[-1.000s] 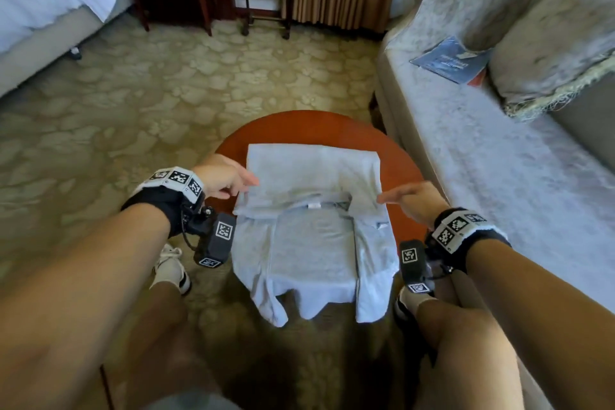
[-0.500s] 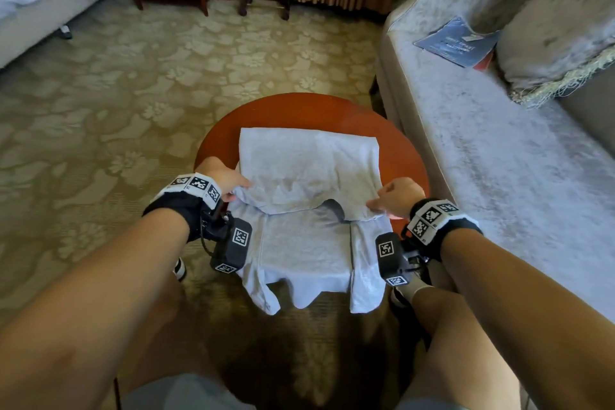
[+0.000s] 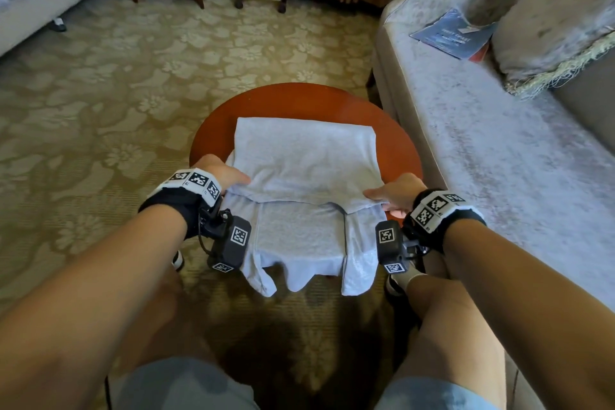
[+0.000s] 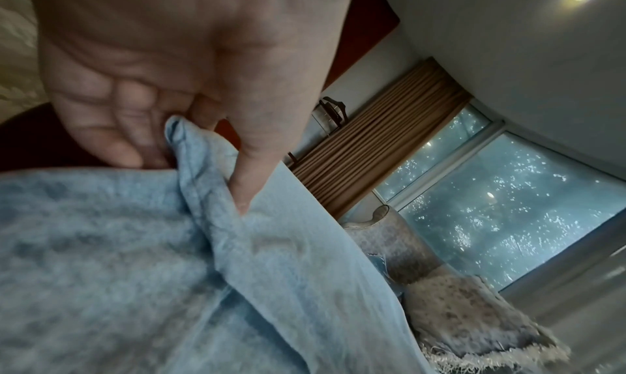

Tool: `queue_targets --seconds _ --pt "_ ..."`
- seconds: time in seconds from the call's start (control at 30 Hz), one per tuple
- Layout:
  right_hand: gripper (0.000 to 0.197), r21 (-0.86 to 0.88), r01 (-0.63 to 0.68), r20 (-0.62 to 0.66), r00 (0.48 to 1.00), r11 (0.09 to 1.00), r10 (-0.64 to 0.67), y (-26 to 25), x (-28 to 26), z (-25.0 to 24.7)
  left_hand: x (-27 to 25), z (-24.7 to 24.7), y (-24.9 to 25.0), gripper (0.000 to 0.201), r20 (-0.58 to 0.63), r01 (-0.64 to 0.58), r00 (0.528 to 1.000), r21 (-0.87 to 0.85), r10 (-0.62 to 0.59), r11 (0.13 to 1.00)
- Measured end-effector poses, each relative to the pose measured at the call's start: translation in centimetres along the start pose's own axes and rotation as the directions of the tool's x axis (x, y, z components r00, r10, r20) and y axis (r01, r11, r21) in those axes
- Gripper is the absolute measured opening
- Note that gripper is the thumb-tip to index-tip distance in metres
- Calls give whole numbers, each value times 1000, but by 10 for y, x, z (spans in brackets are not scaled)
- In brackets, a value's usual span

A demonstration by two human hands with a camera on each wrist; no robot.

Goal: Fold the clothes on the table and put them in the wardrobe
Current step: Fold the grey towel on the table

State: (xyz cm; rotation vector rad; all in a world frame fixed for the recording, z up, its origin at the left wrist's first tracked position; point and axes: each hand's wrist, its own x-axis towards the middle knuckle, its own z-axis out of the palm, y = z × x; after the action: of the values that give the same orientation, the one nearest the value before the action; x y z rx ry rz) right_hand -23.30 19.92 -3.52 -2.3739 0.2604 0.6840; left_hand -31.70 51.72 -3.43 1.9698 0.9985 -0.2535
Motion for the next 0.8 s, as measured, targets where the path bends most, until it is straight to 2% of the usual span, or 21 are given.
queue_targets --seconds 0.07,0.17,0.23,0.3,0.4,0.53,0.67,0.8 --pt "34 -91 9 47 999 996 -4 -5 -4 3 -3 1 3 64 33 0 999 52 -1 999" --pt "37 -162 17 75 997 987 -5 -12 1 11 -3 7 6 52 18 -37 999 195 34 980" --pt "37 -160 26 47 999 987 -19 -17 8 15 3 13 9 46 -25 -45 998 227 52 973" --pt "47 -136 20 -11 1000 990 -21 -23 17 16 11 15 14 46 -78 -39 995 204 56 978" --pt "60 -89 -6 -65 998 996 0 -35 35 15 29 13 26 56 -124 -21 992 133 37 991" --pt "55 -19 -59 -114 992 998 57 -50 63 10 58 7 38 67 -139 -8 990 44 15 999" --pt "72 60 -81 -137 987 995 88 -61 79 6 79 -2 43 81 -124 -8 992 -41 3 999" --pt "82 112 -84 -115 989 990 97 -57 74 2 70 -11 40 89 -55 -6 998 -32 5 999"
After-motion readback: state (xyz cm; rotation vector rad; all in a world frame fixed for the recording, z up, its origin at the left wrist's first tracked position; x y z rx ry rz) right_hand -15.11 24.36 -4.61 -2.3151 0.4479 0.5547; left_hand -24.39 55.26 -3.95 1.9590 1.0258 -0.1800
